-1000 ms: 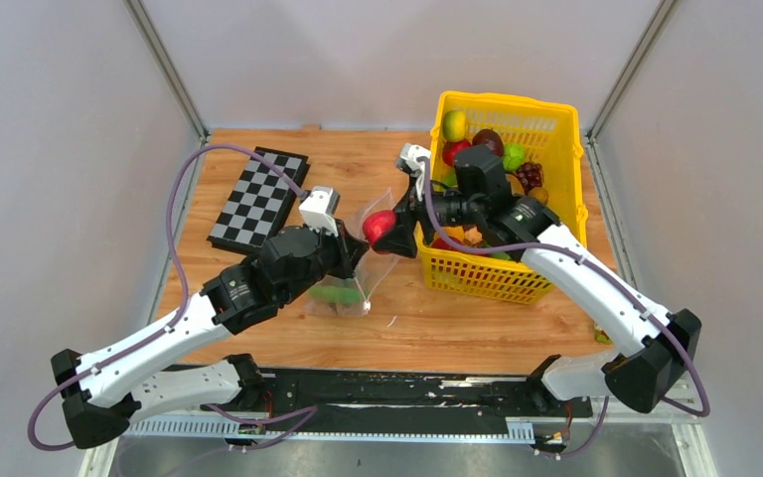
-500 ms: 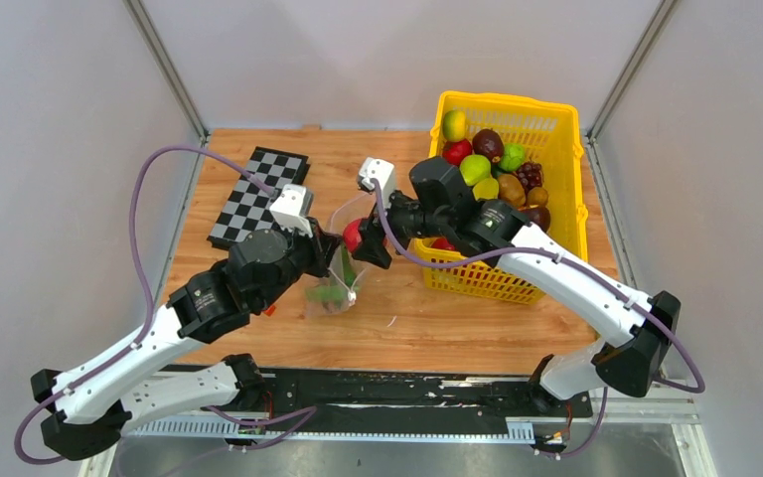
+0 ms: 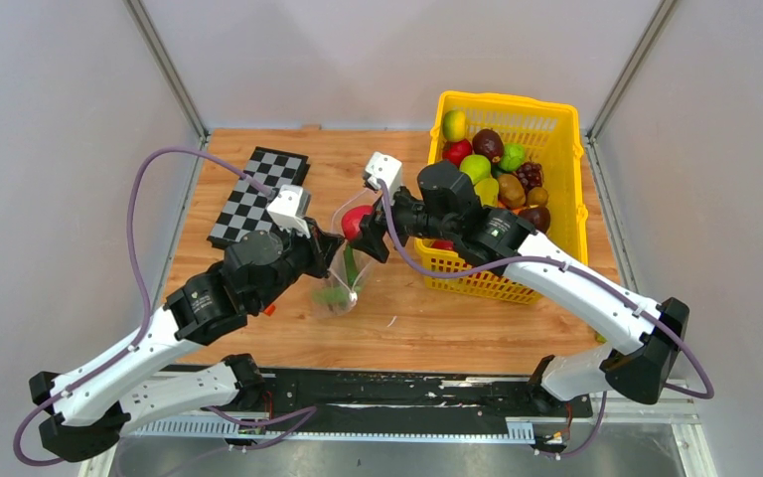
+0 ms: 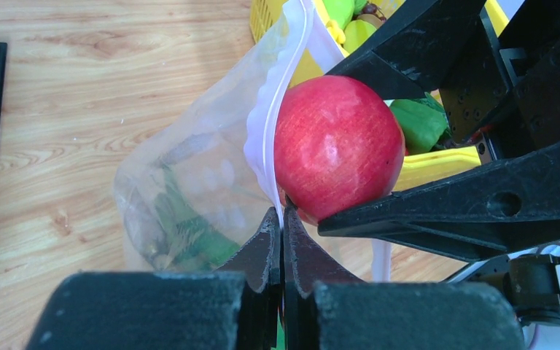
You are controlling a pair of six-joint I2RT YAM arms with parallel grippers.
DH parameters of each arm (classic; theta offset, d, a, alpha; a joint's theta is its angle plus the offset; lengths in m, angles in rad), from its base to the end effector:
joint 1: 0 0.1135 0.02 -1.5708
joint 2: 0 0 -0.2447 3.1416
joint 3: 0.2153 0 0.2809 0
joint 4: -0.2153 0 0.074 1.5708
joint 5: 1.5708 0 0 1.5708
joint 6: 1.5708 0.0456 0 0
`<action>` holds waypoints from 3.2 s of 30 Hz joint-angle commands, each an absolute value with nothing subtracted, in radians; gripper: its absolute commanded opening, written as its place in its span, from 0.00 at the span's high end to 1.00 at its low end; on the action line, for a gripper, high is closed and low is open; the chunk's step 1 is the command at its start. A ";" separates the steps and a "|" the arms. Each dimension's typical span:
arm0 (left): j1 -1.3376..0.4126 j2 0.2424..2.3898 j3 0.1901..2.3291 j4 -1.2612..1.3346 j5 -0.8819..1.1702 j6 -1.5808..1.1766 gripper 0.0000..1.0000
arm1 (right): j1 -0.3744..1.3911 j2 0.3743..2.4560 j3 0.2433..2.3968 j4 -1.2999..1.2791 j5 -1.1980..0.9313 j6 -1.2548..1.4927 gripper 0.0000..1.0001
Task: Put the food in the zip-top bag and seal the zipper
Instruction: Place the fake fruit in the zipper food storage bag, then pick up the fake vegetable from the bin.
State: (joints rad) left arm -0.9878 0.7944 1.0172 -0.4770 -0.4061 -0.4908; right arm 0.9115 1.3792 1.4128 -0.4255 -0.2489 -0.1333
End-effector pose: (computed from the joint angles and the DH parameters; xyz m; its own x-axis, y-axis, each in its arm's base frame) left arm 0.1334 -0.1696 0.3781 -0.3844 -0.2037 -0.9004 0.4255 0.8265 -0.3686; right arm 0.2085 0.2874 0.3778 -0.1115 -0.3542 -0.9285 -0.9286 0.3700 -0.0296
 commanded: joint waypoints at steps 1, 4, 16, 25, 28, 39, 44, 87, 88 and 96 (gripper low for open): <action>-0.990 0.779 0.993 -0.370 -0.411 -0.528 1.00 | 0.917 1.373 1.425 -0.387 -0.224 -0.149 0.46; -0.989 0.778 0.998 -0.369 -0.412 -0.525 1.00 | 0.917 1.390 1.437 -0.404 -0.227 -0.154 0.41; -0.989 0.781 0.992 -0.386 -0.430 -0.520 1.00 | 0.917 1.365 1.449 -0.402 -0.228 -0.160 0.14; -0.989 0.816 0.989 -0.375 -0.419 -0.520 1.00 | 0.917 1.266 1.397 -0.353 -0.165 -0.157 0.10; -0.989 0.819 0.981 -0.373 -0.421 -0.523 1.00 | 0.916 1.200 1.324 -0.264 -0.081 -0.148 0.09; -0.989 0.843 0.961 -0.351 -0.405 -0.534 1.00 | 0.769 1.113 1.223 -0.250 0.214 -0.044 0.00; -0.989 0.851 0.968 -0.356 -0.393 -0.534 1.00 | 0.577 1.169 1.273 -0.459 0.065 0.040 0.02; -0.989 0.871 0.980 -0.363 -0.379 -0.519 1.00 | 0.308 1.548 1.388 -0.968 -0.548 -0.174 0.35; -0.989 0.873 0.981 -0.364 -0.378 -0.517 1.00 | 0.308 1.537 1.390 -0.963 -0.544 -0.169 0.40; -0.989 0.878 0.979 -0.358 -0.370 -0.521 1.00 | 0.308 1.401 1.370 -0.858 -0.479 -0.125 0.57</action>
State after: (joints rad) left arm -0.9878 0.8776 0.9577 -0.3992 -0.3744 -0.5205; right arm 0.3092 1.5040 1.3472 -0.9451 -0.5243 -0.1490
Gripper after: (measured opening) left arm 0.008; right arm 0.702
